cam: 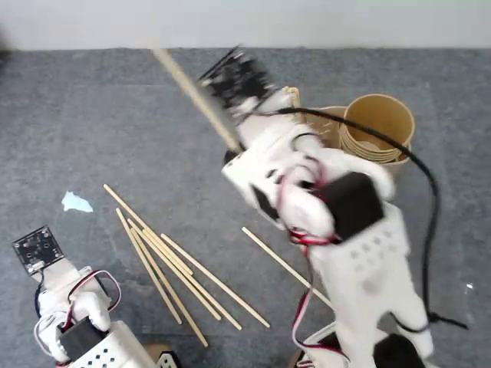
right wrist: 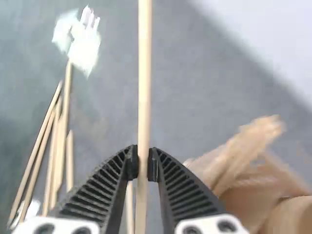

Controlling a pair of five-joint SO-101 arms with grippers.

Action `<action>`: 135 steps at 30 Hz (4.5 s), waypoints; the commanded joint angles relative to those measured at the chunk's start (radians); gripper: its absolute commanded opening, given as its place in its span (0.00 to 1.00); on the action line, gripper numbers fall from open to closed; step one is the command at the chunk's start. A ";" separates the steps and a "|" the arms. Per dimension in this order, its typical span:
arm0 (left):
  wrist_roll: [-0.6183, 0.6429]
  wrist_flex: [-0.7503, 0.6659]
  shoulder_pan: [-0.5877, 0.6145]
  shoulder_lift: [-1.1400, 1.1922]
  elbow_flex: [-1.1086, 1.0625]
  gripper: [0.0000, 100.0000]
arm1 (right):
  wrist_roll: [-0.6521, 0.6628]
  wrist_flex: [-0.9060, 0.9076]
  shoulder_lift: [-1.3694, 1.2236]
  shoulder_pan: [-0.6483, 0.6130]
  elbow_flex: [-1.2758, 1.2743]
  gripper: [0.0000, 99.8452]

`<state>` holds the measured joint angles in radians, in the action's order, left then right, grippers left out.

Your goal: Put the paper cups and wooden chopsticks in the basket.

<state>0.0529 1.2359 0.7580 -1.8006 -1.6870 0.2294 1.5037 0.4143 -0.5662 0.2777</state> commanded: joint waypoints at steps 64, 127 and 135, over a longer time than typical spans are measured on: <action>-0.011 -0.021 -0.005 -0.011 0.005 0.01 | -0.158 -0.400 0.444 0.094 -0.720 0.14; -0.011 -0.023 -0.003 -0.011 0.005 0.01 | -0.328 -0.639 -0.731 -0.490 -0.555 0.12; -0.011 -0.023 -0.003 -0.011 0.005 0.01 | -0.259 -0.642 -0.737 -0.464 -0.555 0.02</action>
<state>0.0529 1.2359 0.7580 -1.8006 -1.6870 -0.0591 0.8823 -0.3007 -1.0265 -0.2977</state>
